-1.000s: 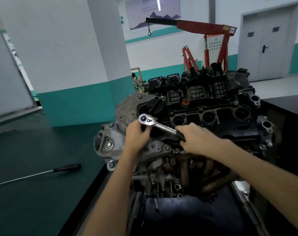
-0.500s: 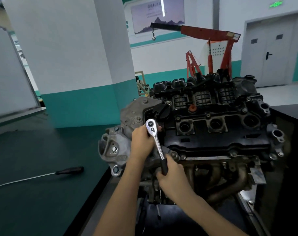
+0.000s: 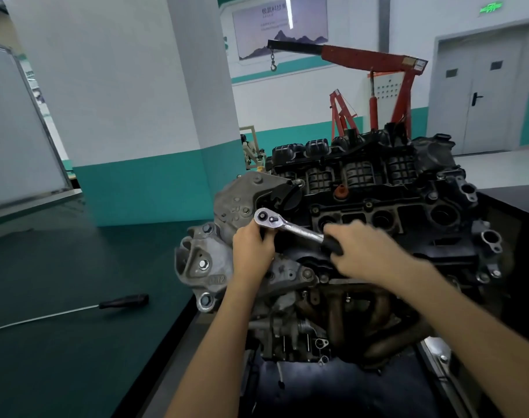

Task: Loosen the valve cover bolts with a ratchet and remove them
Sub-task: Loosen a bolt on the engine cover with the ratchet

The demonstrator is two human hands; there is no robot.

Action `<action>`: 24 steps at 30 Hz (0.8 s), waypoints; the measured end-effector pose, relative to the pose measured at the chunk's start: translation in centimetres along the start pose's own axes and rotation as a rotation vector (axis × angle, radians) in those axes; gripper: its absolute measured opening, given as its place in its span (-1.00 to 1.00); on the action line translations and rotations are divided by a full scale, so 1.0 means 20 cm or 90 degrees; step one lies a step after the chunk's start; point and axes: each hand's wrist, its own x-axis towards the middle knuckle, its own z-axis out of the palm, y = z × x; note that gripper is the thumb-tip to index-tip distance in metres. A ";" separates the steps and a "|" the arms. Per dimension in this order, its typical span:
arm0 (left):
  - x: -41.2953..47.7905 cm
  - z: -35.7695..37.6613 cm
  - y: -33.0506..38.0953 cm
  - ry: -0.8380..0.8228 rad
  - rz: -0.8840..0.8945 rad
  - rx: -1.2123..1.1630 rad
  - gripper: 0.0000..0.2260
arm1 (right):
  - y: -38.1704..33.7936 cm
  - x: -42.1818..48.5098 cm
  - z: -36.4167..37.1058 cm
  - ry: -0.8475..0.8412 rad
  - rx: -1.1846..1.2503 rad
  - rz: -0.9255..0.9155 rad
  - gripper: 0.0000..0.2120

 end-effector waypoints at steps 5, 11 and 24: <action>0.00 0.01 0.00 0.001 0.048 0.007 -0.83 | -0.31 -0.21 0.40 -0.007 0.445 0.115 -0.81; 0.01 -0.02 0.01 -0.045 0.078 -0.024 -0.92 | -0.32 -0.20 0.42 -0.013 0.492 0.103 -0.76; 0.00 0.00 0.02 -0.009 0.002 0.079 -0.86 | -0.02 -0.07 0.11 -0.034 0.151 0.021 -0.85</action>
